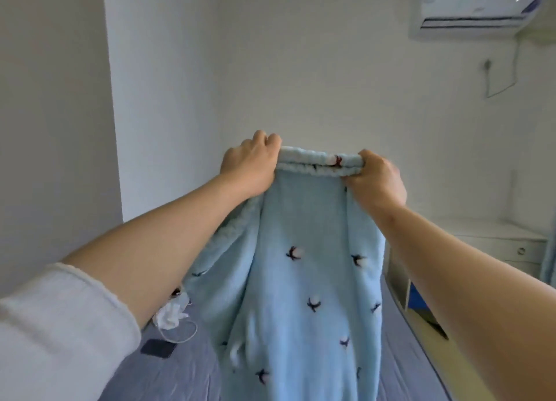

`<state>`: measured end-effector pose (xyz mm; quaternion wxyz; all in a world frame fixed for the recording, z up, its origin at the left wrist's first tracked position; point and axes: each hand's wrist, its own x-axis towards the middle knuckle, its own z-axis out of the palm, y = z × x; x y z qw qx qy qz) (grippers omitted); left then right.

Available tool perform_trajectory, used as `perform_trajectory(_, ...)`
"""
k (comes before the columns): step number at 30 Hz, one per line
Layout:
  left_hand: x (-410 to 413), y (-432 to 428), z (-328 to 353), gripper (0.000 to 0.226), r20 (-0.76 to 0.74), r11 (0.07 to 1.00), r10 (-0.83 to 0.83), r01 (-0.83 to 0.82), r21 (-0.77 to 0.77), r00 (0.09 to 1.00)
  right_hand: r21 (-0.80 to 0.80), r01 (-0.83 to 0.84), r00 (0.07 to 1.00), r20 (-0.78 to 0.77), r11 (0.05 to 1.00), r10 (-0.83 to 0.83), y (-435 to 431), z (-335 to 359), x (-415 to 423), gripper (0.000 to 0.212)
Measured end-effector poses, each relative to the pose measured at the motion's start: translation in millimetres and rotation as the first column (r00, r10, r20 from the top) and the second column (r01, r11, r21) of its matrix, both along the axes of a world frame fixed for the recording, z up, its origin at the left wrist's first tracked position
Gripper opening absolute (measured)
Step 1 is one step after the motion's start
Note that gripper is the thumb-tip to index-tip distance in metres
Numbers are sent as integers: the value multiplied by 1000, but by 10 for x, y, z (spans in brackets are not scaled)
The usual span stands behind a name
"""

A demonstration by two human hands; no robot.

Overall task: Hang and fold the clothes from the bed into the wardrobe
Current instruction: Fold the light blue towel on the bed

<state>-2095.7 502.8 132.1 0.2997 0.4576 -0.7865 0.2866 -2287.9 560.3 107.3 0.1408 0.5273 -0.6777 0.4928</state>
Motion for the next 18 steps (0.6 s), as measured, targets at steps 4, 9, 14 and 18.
perform_trajectory(4, 62, 50, 404, 31, -116, 989, -16, -1, -145, 993, -183, -4, 999, 33, 983, 10, -40, 489, 106, 7)
perform_trajectory(9, 12, 85, 381, 23, -324, 930, -221, 299, 214, 920, -18, -173, 984, -43, 985, 172, -56, 477, 234, 15)
perform_trajectory(14, -11, 71, -52, 19, -477, 697, -227, 483, 529, 849, 432, -521, 829, 51, 737, 556, 0, -23, 420, 58)
perform_trajectory(18, 33, 46, -247, 23, -598, 624, -225, 585, 518, 769, 246, -638, 762, 336, 730, 553, -40, -211, 405, 13)
